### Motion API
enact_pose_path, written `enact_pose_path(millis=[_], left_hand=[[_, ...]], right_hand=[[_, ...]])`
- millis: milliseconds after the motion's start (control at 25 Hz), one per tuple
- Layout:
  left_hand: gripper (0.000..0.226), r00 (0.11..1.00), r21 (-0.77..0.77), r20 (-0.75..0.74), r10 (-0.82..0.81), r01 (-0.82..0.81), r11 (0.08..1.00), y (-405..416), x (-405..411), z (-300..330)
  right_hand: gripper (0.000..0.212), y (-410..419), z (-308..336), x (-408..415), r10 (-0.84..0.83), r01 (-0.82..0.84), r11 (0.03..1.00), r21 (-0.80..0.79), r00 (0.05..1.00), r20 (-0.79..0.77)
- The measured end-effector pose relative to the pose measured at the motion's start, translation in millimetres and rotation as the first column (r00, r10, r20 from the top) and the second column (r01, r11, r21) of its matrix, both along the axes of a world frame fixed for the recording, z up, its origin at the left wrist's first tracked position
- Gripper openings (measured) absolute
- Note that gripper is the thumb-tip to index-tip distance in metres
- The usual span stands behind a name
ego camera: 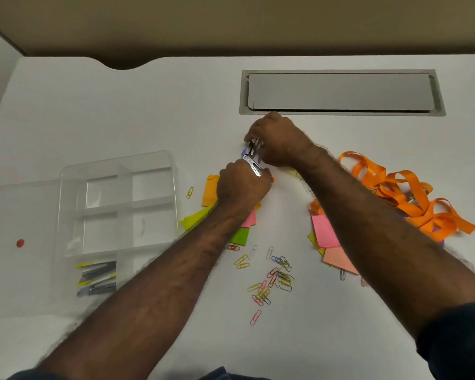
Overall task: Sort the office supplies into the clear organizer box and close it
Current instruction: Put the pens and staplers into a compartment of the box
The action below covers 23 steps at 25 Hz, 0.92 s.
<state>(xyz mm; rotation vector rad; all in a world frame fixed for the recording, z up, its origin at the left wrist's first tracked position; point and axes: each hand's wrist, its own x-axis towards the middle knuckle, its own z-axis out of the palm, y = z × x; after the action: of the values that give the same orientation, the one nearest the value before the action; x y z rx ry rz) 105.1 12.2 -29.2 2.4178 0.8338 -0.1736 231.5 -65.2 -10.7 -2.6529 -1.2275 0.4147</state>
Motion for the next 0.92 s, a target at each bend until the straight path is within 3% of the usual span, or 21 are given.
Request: enact_pose_path(millis=[120, 320, 440, 760, 920], left_hand=[[0.052, 0.999, -0.008, -0.001, 0.049, -0.049, 0.999, -7.7, -1.7, 5.0], [0.069, 1.0, 0.131, -0.02, -0.007, 0.009, 0.991, -26.0, -15.7, 8.0], [0.065, 0.998, 0.165, -0.046, -0.032, 0.039, 0.985, -33.6, -21.0, 10.1], [0.048, 0.999, 0.016, 0.052, 0.015, -0.016, 1.0, -25.1, -46.8, 25.8], [0.033, 0.982, -0.063, 0.184, 0.049, -0.038, 0.997, -6.8, -79.6, 39.8]], right_hand=[[0.038, -13.9, 1.2, -2.3, -0.044, 0.045, 0.997, -0.064, 0.999, 0.013], [0.041, -46.8, 0.8, -14.7, -0.113, 0.118, 0.988, -0.103, 0.992, 0.055], [0.028, -63.9, -2.3, -31.9, -0.164, 0.175, 0.981, -0.089, 0.98, 0.114], [0.026, -96.1, 11.9, -71.3, -0.325, 0.323, 0.946, 0.039, 0.937, 0.13], [0.025, -100.4, 31.6, -97.6, -0.38, 0.363, 0.919, 0.154, 0.92, 0.097]])
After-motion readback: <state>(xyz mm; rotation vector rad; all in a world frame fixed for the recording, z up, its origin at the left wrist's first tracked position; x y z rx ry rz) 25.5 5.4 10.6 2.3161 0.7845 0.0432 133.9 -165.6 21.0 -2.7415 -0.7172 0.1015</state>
